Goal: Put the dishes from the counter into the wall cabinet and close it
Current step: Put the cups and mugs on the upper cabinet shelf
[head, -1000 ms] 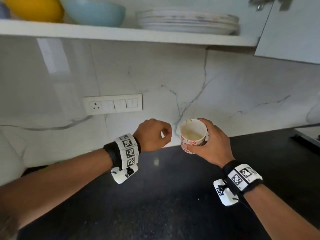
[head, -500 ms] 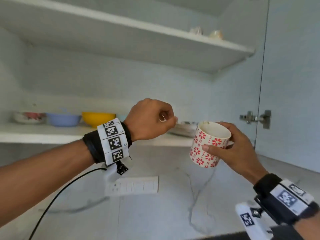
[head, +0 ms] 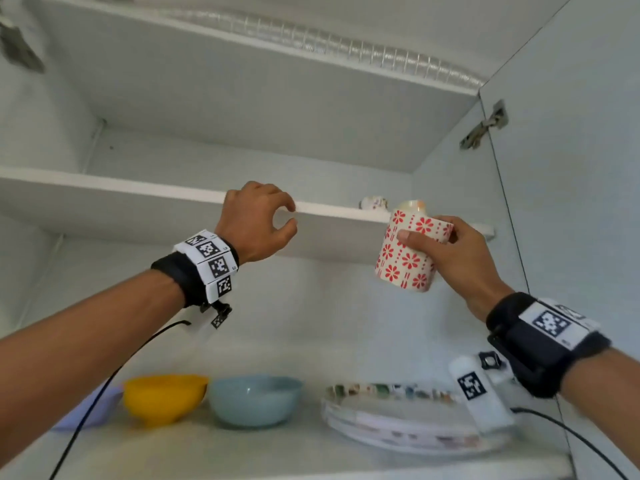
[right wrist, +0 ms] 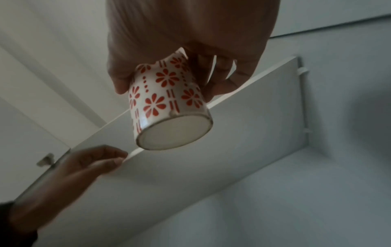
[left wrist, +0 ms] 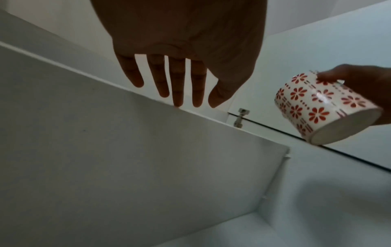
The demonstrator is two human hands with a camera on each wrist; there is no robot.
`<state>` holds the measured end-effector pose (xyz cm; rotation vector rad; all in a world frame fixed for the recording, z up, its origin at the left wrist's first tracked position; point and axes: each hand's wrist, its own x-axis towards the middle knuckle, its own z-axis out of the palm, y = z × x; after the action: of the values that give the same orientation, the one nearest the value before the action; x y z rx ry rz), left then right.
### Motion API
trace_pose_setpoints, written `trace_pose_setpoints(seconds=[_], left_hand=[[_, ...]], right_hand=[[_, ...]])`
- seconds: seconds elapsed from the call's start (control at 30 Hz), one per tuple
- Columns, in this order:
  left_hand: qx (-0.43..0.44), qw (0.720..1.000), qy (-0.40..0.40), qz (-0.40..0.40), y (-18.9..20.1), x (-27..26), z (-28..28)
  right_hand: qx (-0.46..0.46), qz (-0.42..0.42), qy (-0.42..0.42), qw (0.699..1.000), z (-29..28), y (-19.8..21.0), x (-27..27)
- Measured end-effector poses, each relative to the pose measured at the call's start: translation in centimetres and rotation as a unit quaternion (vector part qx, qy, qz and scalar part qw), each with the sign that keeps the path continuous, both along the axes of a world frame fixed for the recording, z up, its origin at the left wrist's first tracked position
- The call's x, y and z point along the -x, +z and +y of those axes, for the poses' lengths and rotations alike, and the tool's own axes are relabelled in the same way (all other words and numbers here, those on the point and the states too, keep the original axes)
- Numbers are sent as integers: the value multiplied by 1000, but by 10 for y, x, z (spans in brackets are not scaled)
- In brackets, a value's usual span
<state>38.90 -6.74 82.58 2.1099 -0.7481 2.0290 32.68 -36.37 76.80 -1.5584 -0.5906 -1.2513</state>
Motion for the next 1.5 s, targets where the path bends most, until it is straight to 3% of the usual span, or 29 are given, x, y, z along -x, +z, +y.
trace_pose_setpoints(seconds=[0.13, 0.23, 0.4, 0.8, 1.5], left_hand=[[16, 999, 46, -13, 34, -23, 0], [8, 992, 117, -48, 34, -37, -5], [12, 990, 114, -80, 34, -46, -1], [25, 988, 104, -112, 31, -49, -2], [35, 989, 90, -116, 29, -52, -3]], right_hand=[[-40, -33, 25, 998, 5, 70, -26], [-56, -51, 27, 997, 18, 115, -42], [-32, -40, -24, 998, 51, 159, -68], [21, 16, -177, 984, 79, 165, -107], [94, 3, -316, 944, 76, 160, -114]])
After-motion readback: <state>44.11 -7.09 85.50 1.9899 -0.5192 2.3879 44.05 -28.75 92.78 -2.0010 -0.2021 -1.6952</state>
